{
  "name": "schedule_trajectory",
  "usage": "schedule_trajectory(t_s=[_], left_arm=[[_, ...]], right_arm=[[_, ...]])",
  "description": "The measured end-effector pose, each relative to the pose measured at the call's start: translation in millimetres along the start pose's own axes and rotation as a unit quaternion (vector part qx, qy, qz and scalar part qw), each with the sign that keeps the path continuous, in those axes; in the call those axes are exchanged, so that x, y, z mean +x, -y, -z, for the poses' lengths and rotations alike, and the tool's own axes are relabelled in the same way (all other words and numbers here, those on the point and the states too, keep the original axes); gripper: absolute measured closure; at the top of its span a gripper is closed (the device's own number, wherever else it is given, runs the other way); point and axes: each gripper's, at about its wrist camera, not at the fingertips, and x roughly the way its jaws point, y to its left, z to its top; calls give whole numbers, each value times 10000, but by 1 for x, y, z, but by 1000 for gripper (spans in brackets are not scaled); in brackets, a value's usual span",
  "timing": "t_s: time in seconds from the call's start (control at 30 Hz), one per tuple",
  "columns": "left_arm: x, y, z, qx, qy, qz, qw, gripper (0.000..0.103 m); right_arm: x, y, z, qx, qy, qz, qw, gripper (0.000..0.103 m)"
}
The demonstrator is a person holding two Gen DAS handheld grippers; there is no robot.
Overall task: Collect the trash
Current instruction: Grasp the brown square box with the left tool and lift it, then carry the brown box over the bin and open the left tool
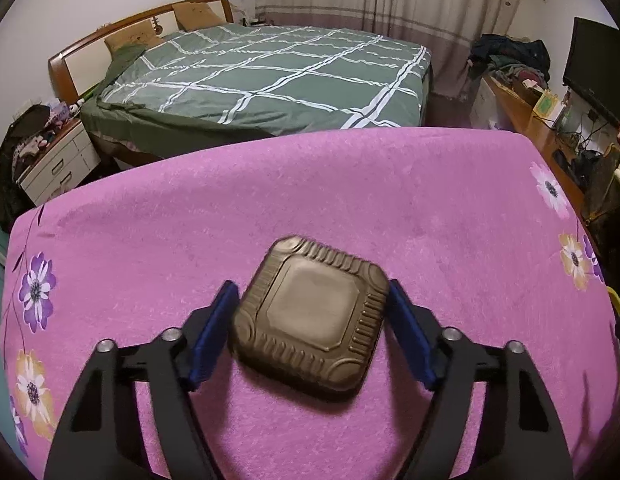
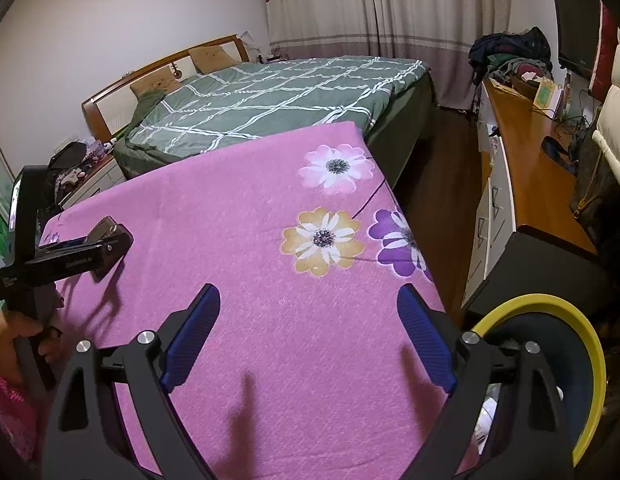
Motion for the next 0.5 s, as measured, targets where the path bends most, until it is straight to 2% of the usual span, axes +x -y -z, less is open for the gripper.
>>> schedule_trajectory(t_s=[0.2, 0.37, 0.43, 0.5], left_arm=[[-22, 6, 5, 55, 110, 28, 9999, 33], [-62, 18, 24, 3, 213, 200, 9996, 33], [-81, 23, 34, -40, 285, 261, 9992, 33], [-98, 29, 46, -67, 316, 315, 9990, 33]], right_arm=[[0, 1, 0, -5, -7, 16, 10000, 17], [-4, 6, -1, 60, 126, 123, 9998, 18], [-8, 12, -2, 69, 221, 315, 9992, 17], [-10, 14, -3, 20, 155, 385, 9991, 17]])
